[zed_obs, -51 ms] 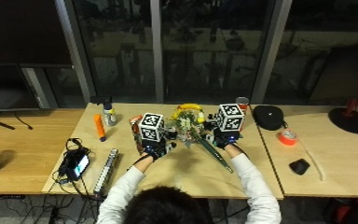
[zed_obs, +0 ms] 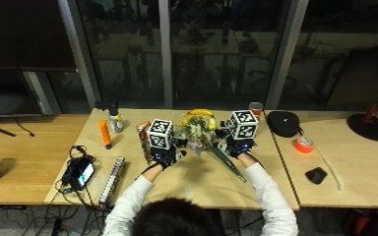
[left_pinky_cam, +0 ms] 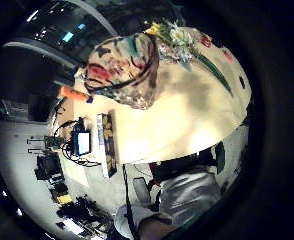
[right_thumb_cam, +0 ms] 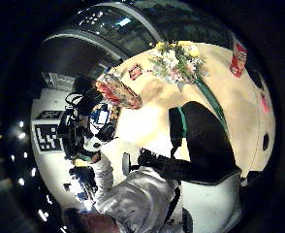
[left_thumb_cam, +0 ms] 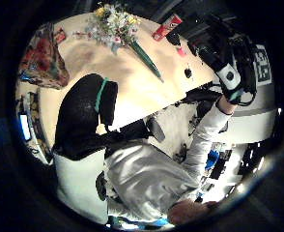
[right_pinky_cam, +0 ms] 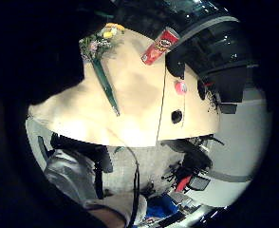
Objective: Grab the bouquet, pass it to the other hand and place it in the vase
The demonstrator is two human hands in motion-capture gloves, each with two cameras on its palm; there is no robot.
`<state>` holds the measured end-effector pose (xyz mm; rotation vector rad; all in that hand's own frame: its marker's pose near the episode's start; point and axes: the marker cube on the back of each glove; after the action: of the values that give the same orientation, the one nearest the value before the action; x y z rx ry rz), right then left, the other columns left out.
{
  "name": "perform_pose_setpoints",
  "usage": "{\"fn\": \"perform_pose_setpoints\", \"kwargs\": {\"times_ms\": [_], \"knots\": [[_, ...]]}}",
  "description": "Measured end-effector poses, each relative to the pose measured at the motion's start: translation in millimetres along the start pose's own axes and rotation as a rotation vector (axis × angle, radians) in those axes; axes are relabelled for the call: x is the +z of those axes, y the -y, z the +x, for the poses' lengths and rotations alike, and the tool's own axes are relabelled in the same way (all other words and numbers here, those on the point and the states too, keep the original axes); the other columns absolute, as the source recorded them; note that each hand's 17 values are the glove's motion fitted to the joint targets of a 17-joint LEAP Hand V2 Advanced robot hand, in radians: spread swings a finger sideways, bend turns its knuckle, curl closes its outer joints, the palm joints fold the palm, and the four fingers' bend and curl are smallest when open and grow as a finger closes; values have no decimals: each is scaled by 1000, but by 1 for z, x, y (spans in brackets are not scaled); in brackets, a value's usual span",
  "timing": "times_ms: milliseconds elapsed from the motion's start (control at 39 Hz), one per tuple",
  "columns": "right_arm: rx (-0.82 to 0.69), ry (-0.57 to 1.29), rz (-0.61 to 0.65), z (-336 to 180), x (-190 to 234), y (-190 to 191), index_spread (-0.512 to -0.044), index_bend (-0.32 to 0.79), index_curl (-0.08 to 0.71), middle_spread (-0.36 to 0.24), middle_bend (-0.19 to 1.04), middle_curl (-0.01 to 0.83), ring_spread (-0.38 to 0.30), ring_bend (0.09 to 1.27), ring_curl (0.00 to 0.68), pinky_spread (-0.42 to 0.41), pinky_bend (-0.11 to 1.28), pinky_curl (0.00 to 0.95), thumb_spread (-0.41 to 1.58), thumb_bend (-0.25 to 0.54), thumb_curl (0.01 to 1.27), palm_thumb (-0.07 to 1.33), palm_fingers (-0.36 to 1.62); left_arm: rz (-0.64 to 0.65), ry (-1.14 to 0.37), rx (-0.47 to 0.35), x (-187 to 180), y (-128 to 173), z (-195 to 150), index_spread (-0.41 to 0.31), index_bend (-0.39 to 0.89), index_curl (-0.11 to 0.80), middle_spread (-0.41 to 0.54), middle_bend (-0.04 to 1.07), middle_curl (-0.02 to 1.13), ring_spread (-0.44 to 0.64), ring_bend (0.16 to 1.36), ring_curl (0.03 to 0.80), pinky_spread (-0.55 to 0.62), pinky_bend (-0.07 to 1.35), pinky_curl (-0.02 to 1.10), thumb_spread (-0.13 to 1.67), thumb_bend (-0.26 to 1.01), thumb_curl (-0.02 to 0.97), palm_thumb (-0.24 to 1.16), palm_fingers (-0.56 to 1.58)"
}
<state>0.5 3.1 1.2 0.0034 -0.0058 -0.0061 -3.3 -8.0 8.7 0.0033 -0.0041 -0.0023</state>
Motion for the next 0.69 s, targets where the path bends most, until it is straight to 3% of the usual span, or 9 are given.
{"fn": "perform_pose_setpoints", "kwargs": {"times_ms": [180,410,513,693], "knots": [[10,6,-8,8,-8,-19,-295,103,70,36,184,100,118,454,164,200,600,232,842,309,173,534,240,-1,-12,3,10,9,1,-35,344,196,132,184,154,234,374,145,299,189,130,870,193,139,360,411],[48,66,18,13,-19,-14,-328,106,94,51,188,158,149,514,202,234,635,271,1047,258,226,552,227,21,-44,17,6,7,-6,-40,335,268,153,176,203,281,379,177,350,182,173,1060,149,193,378,391],[72,82,-27,13,-17,-7,-296,53,82,54,215,190,154,599,235,242,699,296,1083,205,240,519,336,18,-70,6,9,5,-16,-41,329,293,157,176,220,295,382,188,361,177,185,1101,127,211,384,383],[110,151,-154,19,-13,11,-231,92,101,65,224,235,145,627,265,243,719,320,1098,131,267,502,374,20,-98,-9,10,4,-34,-42,305,325,161,178,245,306,385,205,371,180,205,1137,81,237,382,369]]}}
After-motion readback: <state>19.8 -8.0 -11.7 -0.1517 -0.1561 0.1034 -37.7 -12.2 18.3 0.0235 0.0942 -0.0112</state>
